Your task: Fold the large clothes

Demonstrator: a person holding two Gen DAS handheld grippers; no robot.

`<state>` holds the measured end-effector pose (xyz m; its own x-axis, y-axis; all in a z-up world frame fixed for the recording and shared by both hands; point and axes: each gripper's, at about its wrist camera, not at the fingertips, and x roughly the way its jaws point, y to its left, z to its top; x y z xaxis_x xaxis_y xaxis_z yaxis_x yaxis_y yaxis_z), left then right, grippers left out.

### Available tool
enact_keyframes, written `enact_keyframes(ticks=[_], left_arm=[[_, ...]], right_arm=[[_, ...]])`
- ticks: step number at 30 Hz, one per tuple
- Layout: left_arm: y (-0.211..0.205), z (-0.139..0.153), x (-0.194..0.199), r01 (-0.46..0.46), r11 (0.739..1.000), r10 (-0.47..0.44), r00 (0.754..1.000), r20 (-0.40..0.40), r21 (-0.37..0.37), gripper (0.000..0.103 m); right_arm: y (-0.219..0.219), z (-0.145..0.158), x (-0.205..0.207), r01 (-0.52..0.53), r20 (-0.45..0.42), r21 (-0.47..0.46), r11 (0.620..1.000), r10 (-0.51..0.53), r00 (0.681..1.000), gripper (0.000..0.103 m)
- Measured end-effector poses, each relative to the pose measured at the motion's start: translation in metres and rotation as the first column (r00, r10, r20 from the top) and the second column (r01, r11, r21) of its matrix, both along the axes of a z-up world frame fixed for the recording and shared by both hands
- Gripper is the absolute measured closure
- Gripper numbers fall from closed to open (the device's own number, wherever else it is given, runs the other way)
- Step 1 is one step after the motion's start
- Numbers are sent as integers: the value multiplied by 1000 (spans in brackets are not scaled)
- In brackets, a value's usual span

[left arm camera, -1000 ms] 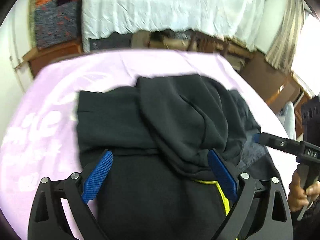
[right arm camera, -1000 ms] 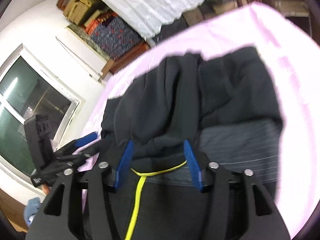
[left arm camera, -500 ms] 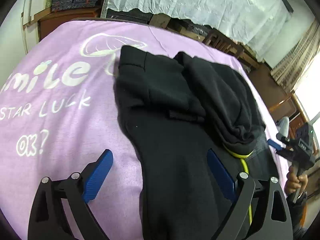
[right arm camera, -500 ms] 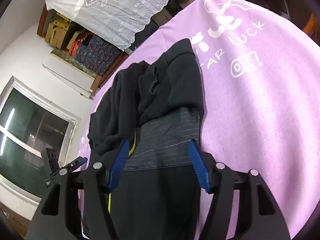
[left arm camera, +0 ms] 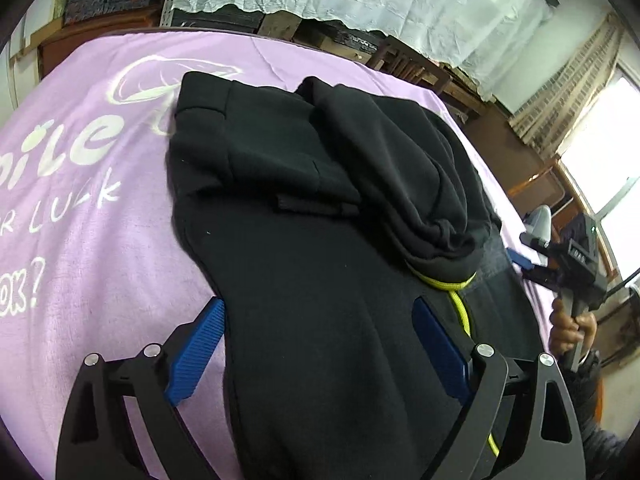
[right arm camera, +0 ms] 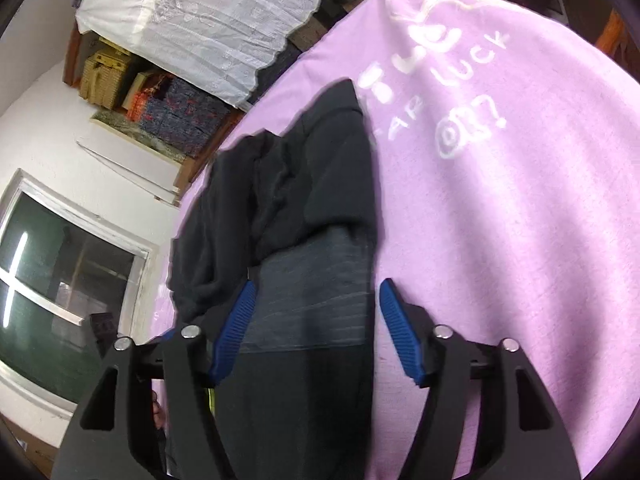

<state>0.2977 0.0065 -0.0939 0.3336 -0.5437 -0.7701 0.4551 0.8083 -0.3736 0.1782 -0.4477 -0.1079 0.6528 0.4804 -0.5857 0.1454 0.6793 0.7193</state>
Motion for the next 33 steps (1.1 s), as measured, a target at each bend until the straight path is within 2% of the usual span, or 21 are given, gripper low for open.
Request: enact_keyframes(ticks=[7,16,23,29,31,33], left_arm=[[9,1,-27,-7,999,4,998,-65,-53,8],[26,4,-102,51,995,-62,991,-120,-90,8],[21,5,-163,94,993,-100,992,-82,-72,4],[17,4,-181,85,995,-86,996,-26,-45,4],[21,4,-180,64,995,-66,997,-33,-74,4],[31,2,-177,30,989,-38,998,-50,-148,4]], right_arm=[[14,1,-13,-57,-2,58,997,58,998,38],[54,8,-92,-189,-14,39,981,190,982,37],[82,12,-153,-245,-14,40,969,245,969,32],[101,13,-178,-265,34,-28,964,266,964,30],[100,13,-179,-253,44,-27,967,254,966,30],[102,14,-180,-249,61,-44,967,252,966,25]])
